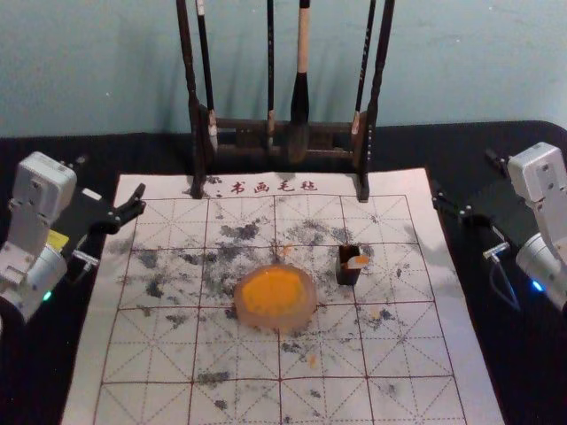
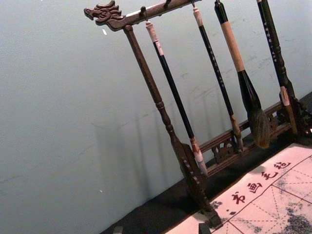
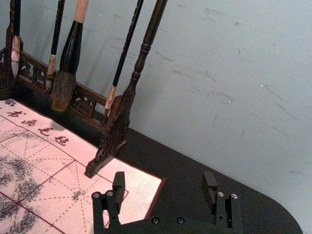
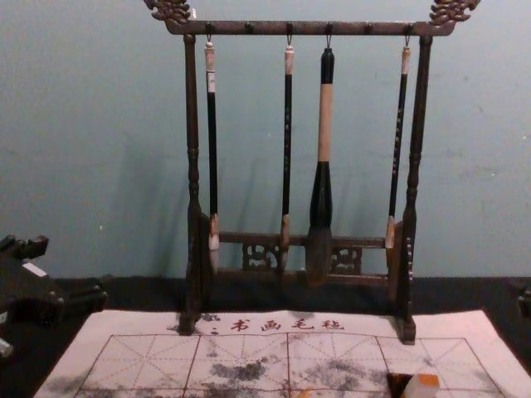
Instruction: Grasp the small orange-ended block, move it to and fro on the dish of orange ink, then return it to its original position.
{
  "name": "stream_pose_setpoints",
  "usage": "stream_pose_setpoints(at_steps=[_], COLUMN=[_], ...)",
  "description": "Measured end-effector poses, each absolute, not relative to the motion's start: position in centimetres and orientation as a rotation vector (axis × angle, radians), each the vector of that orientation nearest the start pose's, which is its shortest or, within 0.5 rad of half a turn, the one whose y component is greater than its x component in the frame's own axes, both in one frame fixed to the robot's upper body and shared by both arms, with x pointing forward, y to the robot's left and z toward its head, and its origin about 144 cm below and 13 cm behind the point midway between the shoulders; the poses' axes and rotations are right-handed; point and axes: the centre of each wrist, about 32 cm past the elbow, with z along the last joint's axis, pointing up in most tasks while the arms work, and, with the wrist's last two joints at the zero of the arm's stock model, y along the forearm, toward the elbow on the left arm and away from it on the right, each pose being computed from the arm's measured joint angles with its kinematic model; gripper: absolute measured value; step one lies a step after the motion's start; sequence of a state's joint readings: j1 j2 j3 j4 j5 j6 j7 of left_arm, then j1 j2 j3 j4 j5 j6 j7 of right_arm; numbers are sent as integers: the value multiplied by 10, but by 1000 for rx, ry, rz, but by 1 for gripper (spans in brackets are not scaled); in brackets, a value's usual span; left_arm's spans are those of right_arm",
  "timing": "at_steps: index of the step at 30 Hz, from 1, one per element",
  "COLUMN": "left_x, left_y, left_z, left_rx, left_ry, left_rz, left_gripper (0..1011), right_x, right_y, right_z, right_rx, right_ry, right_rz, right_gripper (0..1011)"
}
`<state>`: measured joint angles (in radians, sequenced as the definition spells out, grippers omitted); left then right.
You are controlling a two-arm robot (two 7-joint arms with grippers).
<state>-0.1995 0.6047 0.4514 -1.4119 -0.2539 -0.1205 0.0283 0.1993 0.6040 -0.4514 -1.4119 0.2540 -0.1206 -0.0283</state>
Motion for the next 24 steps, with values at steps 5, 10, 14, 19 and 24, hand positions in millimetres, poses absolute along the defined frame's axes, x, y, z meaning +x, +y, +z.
stream_pose_setpoints(at_steps=[5,10,14,19,24], left_x=[489,489,489,489,489], left_y=[310,310,310,310,310], left_z=[1140,1140,1140,1140,1140], left_rx=[305,304,304,304,304], left_ry=[-285,-285,-285,-285,-285], left_rz=[1248,1248,1248,1248,1248], left_gripper=[1001,1001,1001,1001,1001], right_x=[489,489,489,489,489], right_y=[-310,-310,-310,-310,-310], right_z=[1140,1140,1140,1140,1140], right_rx=[-304,-304,-304,-304,-304], right_ry=[-285,-285,-285,-285,-285], right_rz=[-1248,-1248,-1248,-1248,-1248], right_gripper=[1000,1000,1000,1000,1000])
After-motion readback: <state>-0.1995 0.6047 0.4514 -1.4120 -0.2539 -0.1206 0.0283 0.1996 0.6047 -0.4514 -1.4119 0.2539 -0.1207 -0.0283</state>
